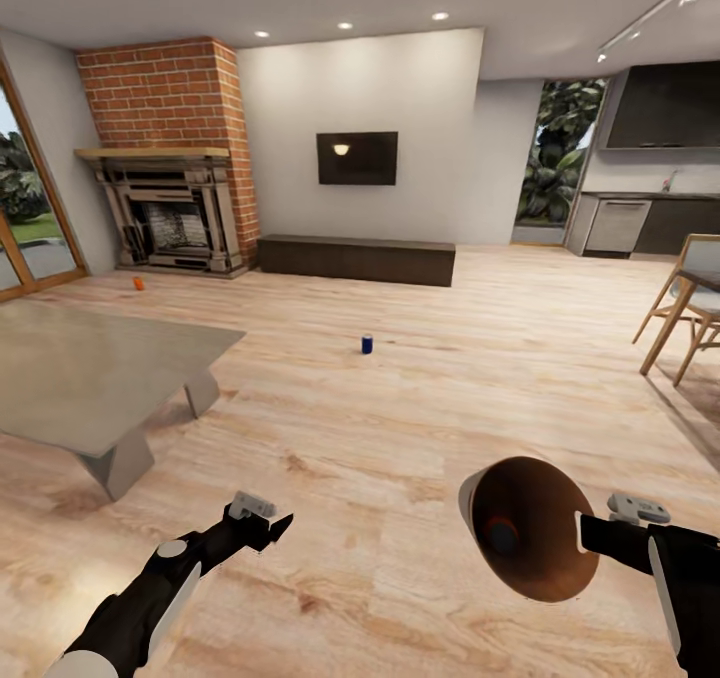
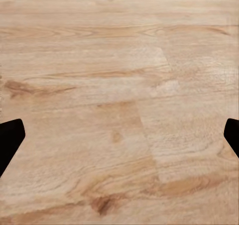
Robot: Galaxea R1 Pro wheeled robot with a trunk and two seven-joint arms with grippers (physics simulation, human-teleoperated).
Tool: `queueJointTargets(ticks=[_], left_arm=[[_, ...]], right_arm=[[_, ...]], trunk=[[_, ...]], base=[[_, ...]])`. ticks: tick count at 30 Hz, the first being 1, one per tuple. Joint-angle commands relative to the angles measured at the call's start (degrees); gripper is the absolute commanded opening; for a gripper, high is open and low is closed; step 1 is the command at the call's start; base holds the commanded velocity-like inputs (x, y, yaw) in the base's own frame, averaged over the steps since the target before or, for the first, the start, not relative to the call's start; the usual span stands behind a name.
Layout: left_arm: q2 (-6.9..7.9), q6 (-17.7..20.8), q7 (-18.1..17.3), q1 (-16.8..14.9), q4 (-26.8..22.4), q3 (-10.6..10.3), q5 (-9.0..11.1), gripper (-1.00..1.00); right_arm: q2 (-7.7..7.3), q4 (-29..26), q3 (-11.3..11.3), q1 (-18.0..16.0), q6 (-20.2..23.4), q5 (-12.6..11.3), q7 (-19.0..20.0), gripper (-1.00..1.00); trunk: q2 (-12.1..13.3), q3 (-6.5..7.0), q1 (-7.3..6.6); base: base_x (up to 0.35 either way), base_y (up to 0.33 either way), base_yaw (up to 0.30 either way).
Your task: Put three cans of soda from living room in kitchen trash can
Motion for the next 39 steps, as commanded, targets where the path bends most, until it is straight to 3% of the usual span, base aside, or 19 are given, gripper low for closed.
queueJointTargets(ticks=[1, 5, 10, 19, 26, 28, 32, 37, 39], left_arm=[[0.00, 0.0, 0.0, 0.0, 0.0, 0.0, 0.0, 1.00], [0.00, 0.0, 0.0, 0.0, 0.0, 0.0, 0.1, 1.00], [0.05, 0.1, -0.1, 0.0, 0.0, 0.3, 0.1, 1.00], [0.08, 0.1, 0.1, 0.0, 0.0, 0.5, 0.1, 1.00], [0.10, 0.0, 0.2, 0.0, 0.0, 0.5, 0.1, 1.00], [0.14, 0.0, 0.5, 0.0, 0.0, 0.5, 0.2, 1.00], [0.22, 0.0, 0.5, 0.0, 0.0, 0.5, 0.3, 1.00], [0.27, 0.0, 0.6, 0.0, 0.0, 0.5, 0.2, 1.00], [0.27, 0.0, 0.6, 0.0, 0.0, 0.5, 0.1, 1.00]], right_arm=[[0.00, 0.0, 0.0, 0.0, 0.2, -1.8, 0.2, -1.00], [-0.05, 0.0, 0.1, 0.0, -0.5, -1.9, 0.4, -1.00], [-0.15, 0.3, 0.3, 0.0, -7.6, -2.1, 1.3, -1.00], [-0.21, 6.8, 2.5, 0.0, -23.2, -2.0, 1.8, -1.00], [-0.93, 11.1, 2.1, 0.0, -26.2, -2.0, 2.1, -1.00], [-1.72, 13.6, -0.5, 0.0, -32.2, -1.8, 2.1, -1.00], [-2.62, 14.4, -4.3, 1.1, -34.9, -1.6, 3.0, -1.00], [-4.01, 14.7, -6.0, 2.5, -36.0, -1.6, 8.2, -1.00], [-4.10, 14.7, -6.1, 2.6, -36.0, -1.7, 8.6, -1.00]], trunk=[[0.0, 0.00, 0.00], [0.0, -0.02, 0.00], [0.0, -0.02, 0.00], [0.0, -0.02, 0.00], [0.0, -0.02, 0.00], [0.0, -0.02, 0.00], [0.0, -0.02, 0.00], [0.0, -0.02, 0.00], [0.0, -0.02, 0.00]], base=[[0.327, 0.134, -0.032], [0.327, 0.134, -0.013], [0.327, 0.134, -0.002], [0.327, 0.134, 0.000], [0.327, 0.134, 0.000], [0.327, 0.134, 0.000], [0.327, 0.129, 0.000], [0.327, 0.046, 0.000], [0.327, 0.012, 0.000]])
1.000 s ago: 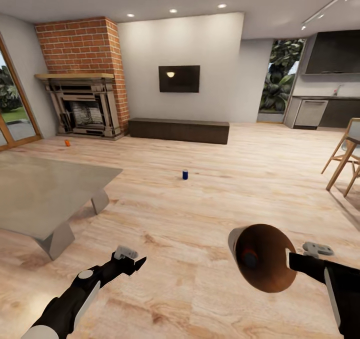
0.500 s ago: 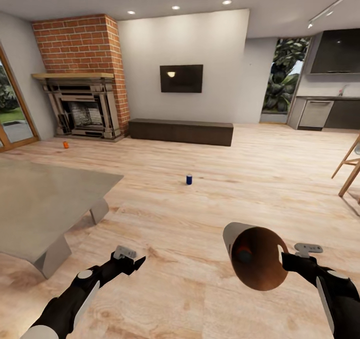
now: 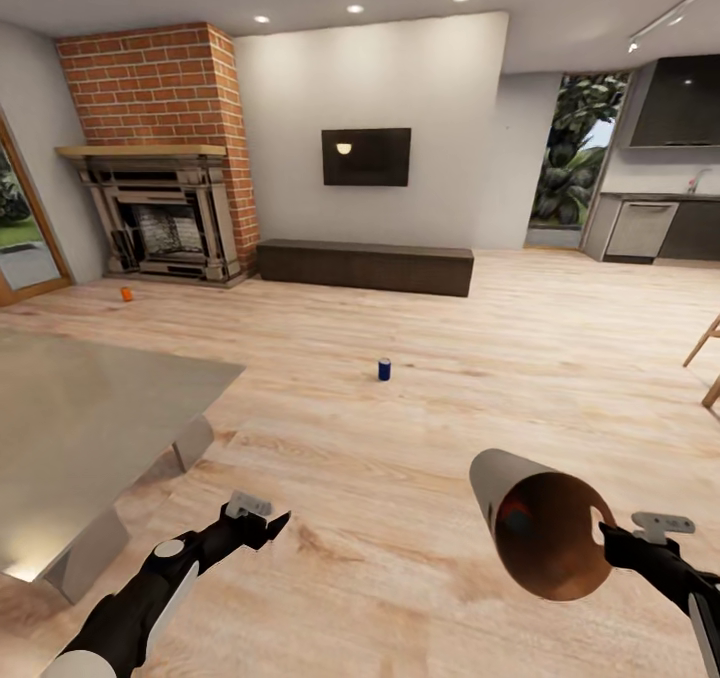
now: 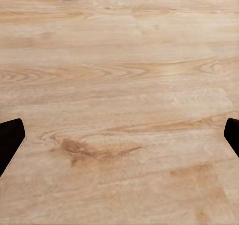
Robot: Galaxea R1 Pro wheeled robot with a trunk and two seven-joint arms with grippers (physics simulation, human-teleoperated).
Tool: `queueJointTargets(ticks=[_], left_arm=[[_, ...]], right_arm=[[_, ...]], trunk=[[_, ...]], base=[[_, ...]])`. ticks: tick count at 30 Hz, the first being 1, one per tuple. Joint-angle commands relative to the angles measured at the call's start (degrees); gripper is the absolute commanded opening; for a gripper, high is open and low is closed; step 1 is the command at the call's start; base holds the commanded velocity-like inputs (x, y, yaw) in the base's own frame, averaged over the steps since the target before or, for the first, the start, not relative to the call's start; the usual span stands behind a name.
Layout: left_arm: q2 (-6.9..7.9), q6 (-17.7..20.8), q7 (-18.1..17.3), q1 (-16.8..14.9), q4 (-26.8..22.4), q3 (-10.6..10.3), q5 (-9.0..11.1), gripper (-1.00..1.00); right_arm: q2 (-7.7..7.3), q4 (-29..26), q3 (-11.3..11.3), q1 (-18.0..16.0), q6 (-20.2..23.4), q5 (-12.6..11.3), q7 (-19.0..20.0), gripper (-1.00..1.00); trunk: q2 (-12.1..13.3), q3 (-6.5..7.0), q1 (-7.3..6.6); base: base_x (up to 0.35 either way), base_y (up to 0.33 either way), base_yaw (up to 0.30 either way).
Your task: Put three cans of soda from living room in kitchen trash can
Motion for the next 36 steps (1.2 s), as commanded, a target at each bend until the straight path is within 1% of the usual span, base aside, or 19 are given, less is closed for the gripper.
queueJointTargets(ticks=[1, 7, 19, 27, 36], left_arm=[[0.00, 0.0, 0.0, 0.0, 0.0, 0.0, 0.0, 1.00], [-0.06, 0.0, 0.0, 0.0, 0.0, 0.0, 0.0, 1.00], [-0.09, -0.1, 0.0, 0.0, 0.0, 0.0, 0.0, 1.00], [-0.10, -0.1, 0.0, 0.0, 0.0, 0.0, 0.0, 1.00], [-0.10, -0.1, 0.0, 0.0, 0.0, -0.1, 0.0, 1.00]], right_arm=[[-0.06, -0.1, -0.1, 0.0, 0.1, -0.9, 0.5, -1.00], [0.03, 0.0, -0.3, 0.1, 0.0, -1.1, 0.9, -1.00], [0.10, 0.0, -0.3, 0.1, 0.3, -1.2, 1.1, -1.00], [0.00, 0.0, -0.5, 0.1, 0.8, -1.3, 0.8, -1.00], [0.27, 0.0, -0.5, 0.1, 0.7, -1.3, 0.9, -1.00]], trunk=[[0.0, 0.01, 0.00], [0.0, 0.01, 0.00], [0.0, 0.01, 0.00], [0.0, 0.01, 0.00], [0.0, 0.01, 0.00]], base=[[0.327, 0.002, 0.000], [0.309, -0.088, 0.000], [0.270, -0.176, -0.013], [0.265, -0.186, -0.203], [0.267, -0.183, -0.248]])
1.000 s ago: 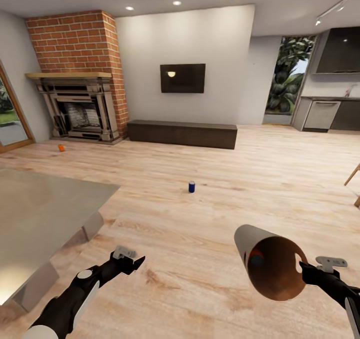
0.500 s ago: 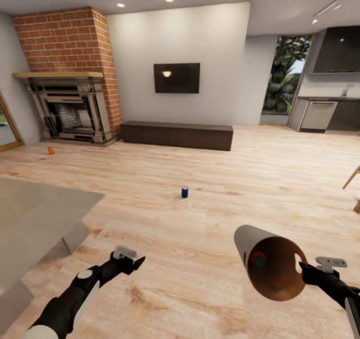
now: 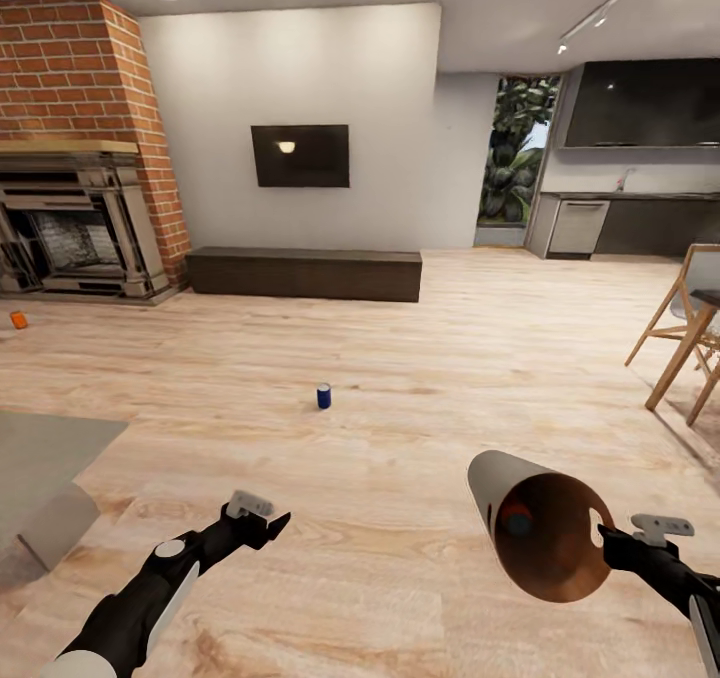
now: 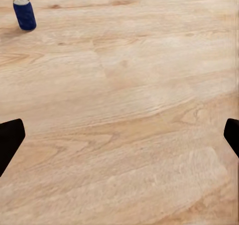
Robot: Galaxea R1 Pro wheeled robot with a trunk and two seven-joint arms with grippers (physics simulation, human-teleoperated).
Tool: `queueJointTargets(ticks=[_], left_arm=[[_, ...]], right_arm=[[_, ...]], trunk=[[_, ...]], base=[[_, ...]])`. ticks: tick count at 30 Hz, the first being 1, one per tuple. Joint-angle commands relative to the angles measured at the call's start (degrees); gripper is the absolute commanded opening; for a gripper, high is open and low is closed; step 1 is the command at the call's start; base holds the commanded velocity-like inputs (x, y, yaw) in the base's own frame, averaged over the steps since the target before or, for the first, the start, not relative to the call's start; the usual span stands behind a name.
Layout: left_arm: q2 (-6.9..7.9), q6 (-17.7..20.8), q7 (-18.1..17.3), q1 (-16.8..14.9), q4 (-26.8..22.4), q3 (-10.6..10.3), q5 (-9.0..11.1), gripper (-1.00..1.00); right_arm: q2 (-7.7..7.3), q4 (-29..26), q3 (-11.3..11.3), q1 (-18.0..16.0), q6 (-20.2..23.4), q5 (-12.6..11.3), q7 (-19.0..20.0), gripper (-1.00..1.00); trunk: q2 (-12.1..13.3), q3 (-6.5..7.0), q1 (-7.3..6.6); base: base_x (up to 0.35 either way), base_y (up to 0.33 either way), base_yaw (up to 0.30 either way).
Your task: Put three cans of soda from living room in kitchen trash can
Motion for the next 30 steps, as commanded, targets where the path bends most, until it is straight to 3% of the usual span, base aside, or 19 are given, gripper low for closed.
queueJointTargets(ticks=[1, 8, 30], left_arm=[[0.00, 0.0, 0.0, 0.0, 0.0, 0.0, 0.0, 1.00], [0.00, 0.0, 0.0, 0.0, 0.0, 0.0, 0.0, 1.00], [-0.04, 0.0, 0.1, 0.0, 0.1, 0.0, 0.0, 1.00]], right_arm=[[0.07, -0.1, 0.0, 0.0, 0.1, -0.9, 0.3, -1.00], [0.36, -0.1, 0.2, 0.0, -0.4, -0.9, -0.2, -1.00], [0.59, 0.5, 0.4, 0.0, -0.6, -0.7, -0.3, -1.00]], trunk=[[0.0, 0.01, 0.00], [0.0, 0.01, 0.00], [0.0, 0.01, 0.00]], base=[[0.284, -0.147, -0.250], [0.305, -0.075, -0.115], [0.322, -0.003, -0.004]])
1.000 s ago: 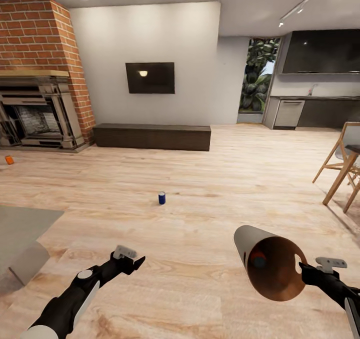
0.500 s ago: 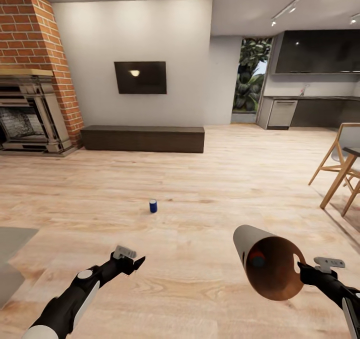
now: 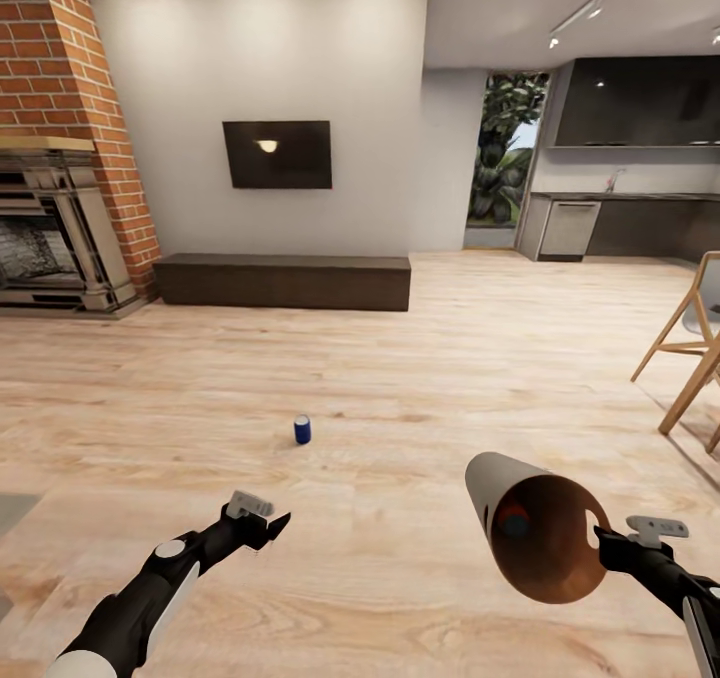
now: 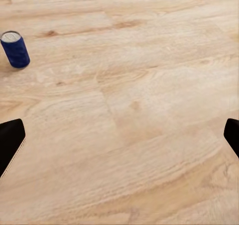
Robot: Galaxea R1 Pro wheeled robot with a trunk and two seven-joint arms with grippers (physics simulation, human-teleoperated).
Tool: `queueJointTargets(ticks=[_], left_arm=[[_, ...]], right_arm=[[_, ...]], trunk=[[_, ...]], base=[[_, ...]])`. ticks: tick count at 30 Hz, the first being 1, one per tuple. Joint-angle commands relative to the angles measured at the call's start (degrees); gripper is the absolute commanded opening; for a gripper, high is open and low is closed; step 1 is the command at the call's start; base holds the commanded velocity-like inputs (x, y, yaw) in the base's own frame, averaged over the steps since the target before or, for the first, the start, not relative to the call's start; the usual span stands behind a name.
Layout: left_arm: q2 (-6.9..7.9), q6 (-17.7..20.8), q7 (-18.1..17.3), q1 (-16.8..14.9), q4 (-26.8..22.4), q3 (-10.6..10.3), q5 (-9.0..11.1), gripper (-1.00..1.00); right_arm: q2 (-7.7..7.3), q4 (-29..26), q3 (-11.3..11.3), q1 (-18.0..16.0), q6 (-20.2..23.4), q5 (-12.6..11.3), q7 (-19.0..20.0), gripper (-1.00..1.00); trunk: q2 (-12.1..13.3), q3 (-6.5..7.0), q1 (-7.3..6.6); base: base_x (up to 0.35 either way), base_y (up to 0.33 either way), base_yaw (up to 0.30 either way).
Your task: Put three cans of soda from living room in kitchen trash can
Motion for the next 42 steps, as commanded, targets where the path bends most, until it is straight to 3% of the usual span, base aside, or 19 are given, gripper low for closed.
queueJointTargets(ticks=[1, 16, 42], left_arm=[[0.01, 0.0, 0.0, 0.0, 0.0, 0.0, 0.0, 1.00], [-0.05, 0.0, 0.0, 0.0, 0.0, 0.0, 0.0, 1.00], [-0.10, 0.0, 0.0, 0.0, 0.0, 0.0, -0.1, 1.00]], right_arm=[[0.00, -0.1, 0.0, 0.0, 0.1, -0.8, 0.3, -1.00], [0.00, 0.0, 0.0, 0.0, 0.1, -0.9, 0.3, -1.00], [0.81, 0.0, 0.0, 0.0, 0.1, -0.9, 0.9, -1.00]], trunk=[[0.0, 0.01, 0.00], [0.0, -0.05, 0.00], [0.0, -1.59, 0.00]], base=[[0.322, 0.000, 0.000], [0.322, 0.000, 0.000], [0.322, 0.000, 0.000]])
